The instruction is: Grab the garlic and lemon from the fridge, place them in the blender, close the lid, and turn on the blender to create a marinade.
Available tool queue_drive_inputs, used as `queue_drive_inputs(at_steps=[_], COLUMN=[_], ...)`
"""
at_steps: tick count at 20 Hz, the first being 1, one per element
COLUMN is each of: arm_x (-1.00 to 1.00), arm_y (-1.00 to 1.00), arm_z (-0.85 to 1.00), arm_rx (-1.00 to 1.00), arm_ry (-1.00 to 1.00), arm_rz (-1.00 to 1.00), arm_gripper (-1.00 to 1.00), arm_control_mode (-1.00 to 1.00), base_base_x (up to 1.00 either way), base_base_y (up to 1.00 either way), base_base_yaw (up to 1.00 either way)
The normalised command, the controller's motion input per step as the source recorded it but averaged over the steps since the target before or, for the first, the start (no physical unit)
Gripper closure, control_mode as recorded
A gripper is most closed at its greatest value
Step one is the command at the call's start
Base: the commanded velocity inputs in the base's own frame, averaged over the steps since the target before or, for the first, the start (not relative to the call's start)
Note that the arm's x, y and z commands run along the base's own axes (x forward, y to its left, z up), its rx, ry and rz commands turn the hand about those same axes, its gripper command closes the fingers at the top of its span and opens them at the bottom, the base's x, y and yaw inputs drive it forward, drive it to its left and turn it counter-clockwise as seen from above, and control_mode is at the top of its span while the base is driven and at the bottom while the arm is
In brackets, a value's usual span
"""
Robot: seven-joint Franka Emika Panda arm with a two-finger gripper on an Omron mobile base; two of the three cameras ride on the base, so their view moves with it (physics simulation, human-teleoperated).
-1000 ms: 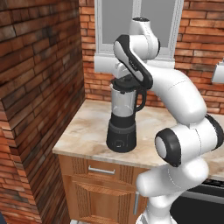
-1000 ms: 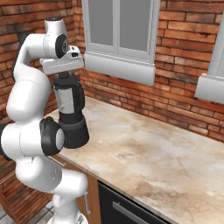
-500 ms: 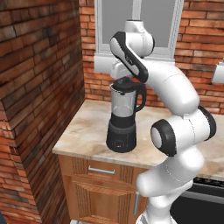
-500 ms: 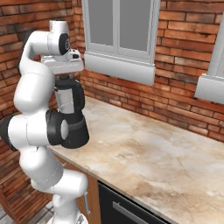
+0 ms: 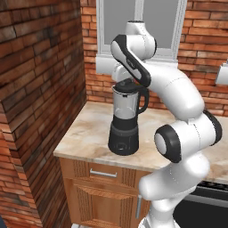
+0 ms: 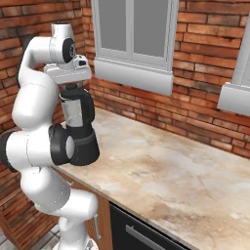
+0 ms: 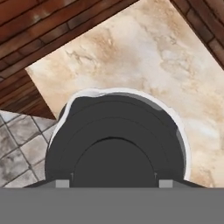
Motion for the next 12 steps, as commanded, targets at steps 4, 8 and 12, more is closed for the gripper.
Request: queue_drive_inputs(at_steps=[4,8,12], arm_x=[-0.02,0.0,-0.01], arm_y=[-0.1,-0.03,-0.02], arm_z=[-0.06,0.0,0.07], arm_rx=[0.0,0.0,0.0], arm_ry=[-0.07,-0.08,-0.1], arm_rz=[0.0,0.0,0.0], arm_gripper=[-1.0,-1.0,-1.0], arm_control_mode=[-1.0,-1.0,-1.0], base_base_x=[0.0,0.0,0.0], base_base_y=[0.0,0.0,0.0], base_base_yaw=[0.0,0.0,0.0])
